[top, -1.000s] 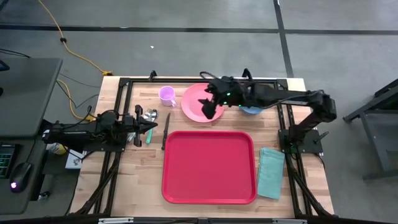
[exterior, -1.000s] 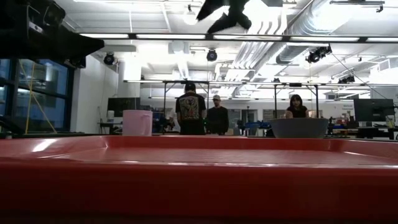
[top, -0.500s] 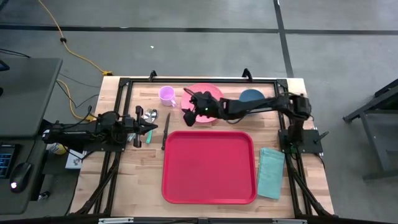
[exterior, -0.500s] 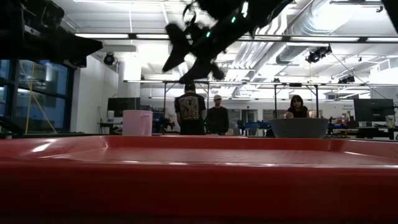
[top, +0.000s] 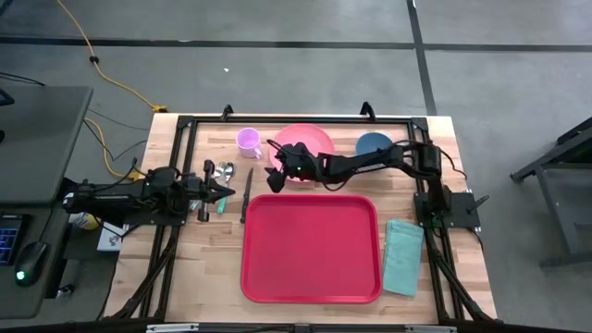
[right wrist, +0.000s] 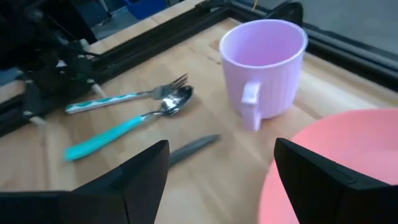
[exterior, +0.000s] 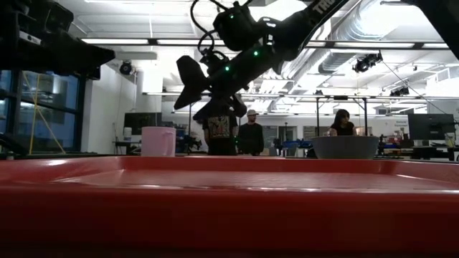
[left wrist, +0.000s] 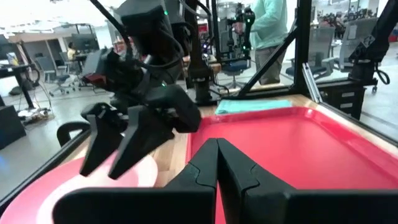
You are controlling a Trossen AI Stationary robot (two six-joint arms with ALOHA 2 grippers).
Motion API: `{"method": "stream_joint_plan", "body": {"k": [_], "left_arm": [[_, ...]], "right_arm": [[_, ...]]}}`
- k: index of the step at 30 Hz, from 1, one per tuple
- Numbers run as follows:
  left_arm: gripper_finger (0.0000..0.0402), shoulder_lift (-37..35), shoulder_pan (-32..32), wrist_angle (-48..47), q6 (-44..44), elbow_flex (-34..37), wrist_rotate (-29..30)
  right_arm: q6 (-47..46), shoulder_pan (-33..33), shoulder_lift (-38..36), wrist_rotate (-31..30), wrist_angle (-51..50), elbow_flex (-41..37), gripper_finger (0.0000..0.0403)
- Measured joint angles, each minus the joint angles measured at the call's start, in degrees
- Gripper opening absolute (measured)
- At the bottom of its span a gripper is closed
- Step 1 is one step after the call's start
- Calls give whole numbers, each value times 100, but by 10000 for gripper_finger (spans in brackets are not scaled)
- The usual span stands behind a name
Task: Set up tray
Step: Put the purple mug into the pink serving tray
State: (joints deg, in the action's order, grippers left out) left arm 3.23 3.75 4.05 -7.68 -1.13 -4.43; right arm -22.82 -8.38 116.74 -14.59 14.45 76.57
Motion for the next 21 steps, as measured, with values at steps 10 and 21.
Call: {"method": "stream_joint_plan", "body": {"k": [10, 21], "left_arm": [[37, 1, -1, -120, 6, 0, -5], [37, 1, 0, -122, 14, 0, -8]], "right_arm": [[677, -338, 779, 380, -987, 1529, 271], [633, -408, 1166, 329, -1715, 2042, 271]]}}
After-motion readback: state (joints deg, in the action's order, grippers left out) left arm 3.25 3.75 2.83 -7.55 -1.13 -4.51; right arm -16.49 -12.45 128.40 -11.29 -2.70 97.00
